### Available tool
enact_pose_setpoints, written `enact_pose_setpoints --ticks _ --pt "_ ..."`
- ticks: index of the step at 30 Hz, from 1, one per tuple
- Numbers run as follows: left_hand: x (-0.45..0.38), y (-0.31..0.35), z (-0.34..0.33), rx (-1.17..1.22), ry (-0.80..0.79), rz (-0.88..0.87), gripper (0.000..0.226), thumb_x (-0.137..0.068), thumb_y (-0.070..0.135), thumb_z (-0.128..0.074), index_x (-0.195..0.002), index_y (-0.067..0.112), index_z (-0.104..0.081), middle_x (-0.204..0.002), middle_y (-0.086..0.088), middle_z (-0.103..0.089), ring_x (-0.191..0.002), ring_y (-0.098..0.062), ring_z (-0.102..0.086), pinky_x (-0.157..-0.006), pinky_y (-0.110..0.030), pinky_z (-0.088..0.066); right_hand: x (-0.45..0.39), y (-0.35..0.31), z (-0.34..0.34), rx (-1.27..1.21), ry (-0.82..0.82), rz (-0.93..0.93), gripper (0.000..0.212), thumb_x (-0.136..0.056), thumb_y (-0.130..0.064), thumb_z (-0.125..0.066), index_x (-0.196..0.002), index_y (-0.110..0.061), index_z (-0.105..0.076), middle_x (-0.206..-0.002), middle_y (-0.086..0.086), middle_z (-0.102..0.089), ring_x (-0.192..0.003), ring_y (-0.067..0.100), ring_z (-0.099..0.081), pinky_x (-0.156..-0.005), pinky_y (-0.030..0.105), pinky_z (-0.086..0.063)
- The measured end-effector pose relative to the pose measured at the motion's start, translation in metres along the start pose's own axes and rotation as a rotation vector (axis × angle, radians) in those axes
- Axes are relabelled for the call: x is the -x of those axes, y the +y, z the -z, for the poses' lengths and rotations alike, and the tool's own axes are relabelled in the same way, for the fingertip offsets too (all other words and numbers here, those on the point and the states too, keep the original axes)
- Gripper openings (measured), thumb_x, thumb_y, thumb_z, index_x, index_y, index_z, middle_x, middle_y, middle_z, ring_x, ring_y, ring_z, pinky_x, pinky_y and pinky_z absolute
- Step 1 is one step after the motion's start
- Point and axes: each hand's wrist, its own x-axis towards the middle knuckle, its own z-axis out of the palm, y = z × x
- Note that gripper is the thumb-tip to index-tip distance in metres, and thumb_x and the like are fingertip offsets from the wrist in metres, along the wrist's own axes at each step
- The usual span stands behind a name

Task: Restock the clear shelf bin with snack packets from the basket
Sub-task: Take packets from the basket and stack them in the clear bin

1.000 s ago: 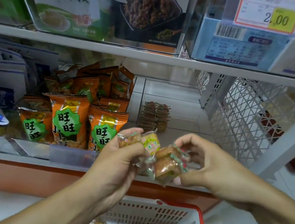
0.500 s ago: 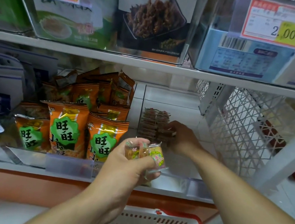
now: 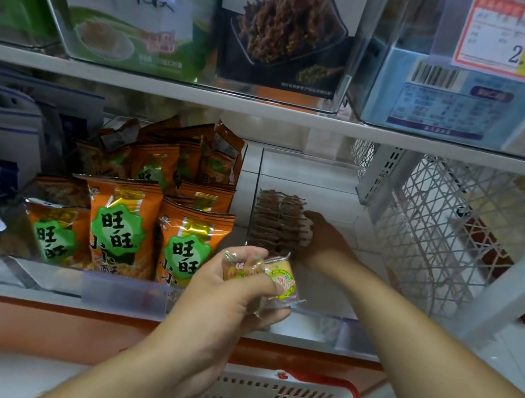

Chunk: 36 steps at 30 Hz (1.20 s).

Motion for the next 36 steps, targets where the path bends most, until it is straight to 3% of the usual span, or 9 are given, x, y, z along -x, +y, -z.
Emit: enact_pose_setpoints --ticks 2,5,8,11,18,24,29,32,36 --pt "0.002 0.002 0.001 0.080 -0.036 0.033 0.035 -0.084 -0.014 -0.062 -0.112 0.008 -0.068 -0.095 -0.019 -0.078 -0.093 -0.038 -0.076 -0.070 -0.043 -0.063 0.012 -0.004 0.012 -0.022 0.140 0.040 0.052 -0.081 -0.021 -0.072 -0.131 -0.025 -0.057 -0.126 0.009 -0.061 -0.113 0.028 -0.062 -0.084 0.021 -0.039" --pt "0.006 0.006 0.004 0.185 -0.088 0.049 0.034 -0.085 -0.013 -0.052 -0.108 0.003 -0.069 -0.097 -0.024 -0.076 -0.090 -0.041 -0.076 -0.067 -0.045 -0.063 0.048 -0.027 0.032 -0.298 0.340 0.166 0.022 -0.087 -0.030 -0.070 -0.109 -0.031 -0.067 -0.107 -0.003 -0.070 -0.086 0.016 -0.067 -0.075 0.026 -0.047" --pt "0.011 0.011 0.005 0.246 -0.152 0.057 0.041 -0.077 -0.010 -0.050 -0.112 0.001 -0.067 -0.104 -0.027 -0.075 -0.095 -0.043 -0.075 -0.072 -0.051 -0.064 0.101 -0.043 0.043 -0.566 0.092 0.232 0.037 -0.071 -0.057 -0.074 -0.096 -0.030 -0.071 -0.084 -0.002 -0.072 -0.068 0.011 -0.064 -0.056 0.024 -0.048" --pt "0.015 0.013 0.006 0.262 -0.201 0.075 0.054 -0.067 -0.002 -0.055 -0.120 0.001 -0.064 -0.109 -0.031 -0.073 -0.094 -0.043 -0.075 -0.077 -0.055 -0.063 0.138 -0.040 0.039 -0.617 -0.127 0.222 0.035 -0.072 -0.033 -0.087 -0.103 -0.032 -0.071 -0.084 -0.002 -0.069 -0.065 0.014 -0.057 -0.053 0.030 -0.052" --pt "0.015 0.005 0.012 0.101 -0.109 0.160 0.033 -0.093 -0.005 -0.059 -0.124 0.006 -0.060 -0.112 -0.019 -0.076 -0.101 -0.038 -0.075 -0.069 -0.047 -0.064 0.148 -0.029 0.060 -0.613 0.081 0.212 0.040 -0.084 0.004 -0.074 -0.115 -0.021 -0.070 -0.102 0.006 -0.075 -0.095 0.027 -0.070 -0.097 0.043 -0.055" --pt "0.013 -0.001 0.011 0.045 -0.139 0.181 0.048 -0.076 -0.017 -0.060 -0.120 0.002 -0.063 -0.110 -0.027 -0.074 -0.096 -0.036 -0.075 -0.071 -0.041 -0.065 0.157 -0.025 0.067 -0.740 -0.290 0.113 0.038 -0.079 0.008 -0.075 -0.110 -0.007 -0.059 -0.092 0.012 -0.067 -0.071 0.026 -0.063 -0.063 0.031 -0.056" --pt "0.013 -0.003 0.010 0.107 -0.278 0.221 0.057 -0.071 -0.005 -0.052 -0.127 0.002 -0.062 -0.118 -0.032 -0.070 -0.109 -0.051 -0.068 -0.086 -0.050 -0.061 0.159 -0.024 0.052 -0.980 -0.294 -0.053 0.037 -0.083 0.011 -0.071 -0.116 -0.002 -0.062 -0.104 0.021 -0.066 -0.082 0.023 -0.068 -0.065 0.029 -0.061" --pt "0.013 -0.005 0.009 0.070 -0.307 0.185 0.049 -0.088 -0.010 -0.043 -0.130 0.008 -0.063 -0.115 -0.029 -0.072 -0.104 -0.046 -0.072 -0.089 -0.051 -0.059 0.158 -0.022 0.052 -0.807 -0.311 -0.023 0.032 -0.088 -0.002 -0.072 -0.117 -0.016 -0.069 -0.111 0.020 -0.070 -0.083 0.012 -0.067 -0.068 0.028 -0.057" --pt "0.013 -0.006 0.011 0.042 -0.333 0.181 0.063 -0.071 0.000 -0.054 -0.133 0.011 -0.061 -0.121 -0.026 -0.071 -0.108 -0.043 -0.071 -0.092 -0.051 -0.059 0.158 -0.020 0.055 -0.783 -0.446 -0.001 0.027 -0.095 -0.014 -0.067 -0.120 -0.021 -0.071 -0.113 0.006 -0.075 -0.090 0.005 -0.065 -0.070 0.023 -0.052"
